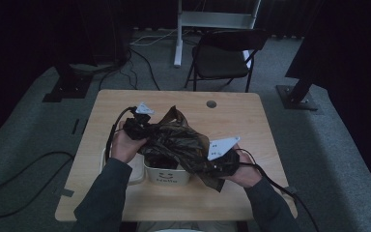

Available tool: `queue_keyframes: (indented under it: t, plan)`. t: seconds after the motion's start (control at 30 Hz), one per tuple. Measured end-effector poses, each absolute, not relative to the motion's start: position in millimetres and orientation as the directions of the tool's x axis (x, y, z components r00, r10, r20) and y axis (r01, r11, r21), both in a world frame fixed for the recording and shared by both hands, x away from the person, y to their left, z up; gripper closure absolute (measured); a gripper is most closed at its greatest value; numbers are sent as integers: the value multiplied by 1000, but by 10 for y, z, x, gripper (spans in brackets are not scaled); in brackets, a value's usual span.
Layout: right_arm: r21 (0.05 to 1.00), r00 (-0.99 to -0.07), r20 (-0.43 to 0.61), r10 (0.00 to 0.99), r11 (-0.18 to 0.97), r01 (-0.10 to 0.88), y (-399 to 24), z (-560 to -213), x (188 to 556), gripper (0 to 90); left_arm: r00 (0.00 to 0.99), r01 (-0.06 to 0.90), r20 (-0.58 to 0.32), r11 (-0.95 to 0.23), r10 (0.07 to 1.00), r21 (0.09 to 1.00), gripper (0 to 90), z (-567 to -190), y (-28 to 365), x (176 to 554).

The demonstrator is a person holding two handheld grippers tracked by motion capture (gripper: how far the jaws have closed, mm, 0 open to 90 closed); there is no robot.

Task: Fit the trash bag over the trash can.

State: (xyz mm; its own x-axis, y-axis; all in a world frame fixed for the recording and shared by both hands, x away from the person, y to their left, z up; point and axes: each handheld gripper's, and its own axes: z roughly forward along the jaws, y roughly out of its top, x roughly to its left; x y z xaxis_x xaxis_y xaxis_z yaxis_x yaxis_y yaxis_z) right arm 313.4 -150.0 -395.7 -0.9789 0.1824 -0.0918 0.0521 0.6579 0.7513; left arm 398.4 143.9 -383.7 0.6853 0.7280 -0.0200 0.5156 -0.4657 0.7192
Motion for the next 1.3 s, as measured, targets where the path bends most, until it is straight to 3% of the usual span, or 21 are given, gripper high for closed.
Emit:
queue_keyframes:
  t: [0.1, 0.3, 0.43, 0.93, 1.3]
  plan:
    - [743, -979, -97, 177, 667, 47, -1478, -3976, 3126, 675, 679, 521, -25, -458, 733, 721, 900, -3835, 1479, 3987]
    - [727, -978, -117, 170, 686, 33, -1455, -3999, 3105, 829, 668, 532, -38, -441, 743, 722, 900, -3841, 1550, 3979]
    - [718, -981, -119, 152, 696, 21, -1455, -4005, 3090, 886, 662, 542, -48, -433, 748, 720, 900, -3857, 1609, 3958]
    - [671, -986, -118, 117, 741, 8, -1380, -4105, 3078, 900, 609, 592, -87, -378, 789, 712, 900, -3945, 1917, 3897]
    - [662, -984, -122, 131, 749, 17, -1356, -4137, 3099, 900, 633, 617, -121, -405, 764, 674, 900, -4105, 1871, 3903]
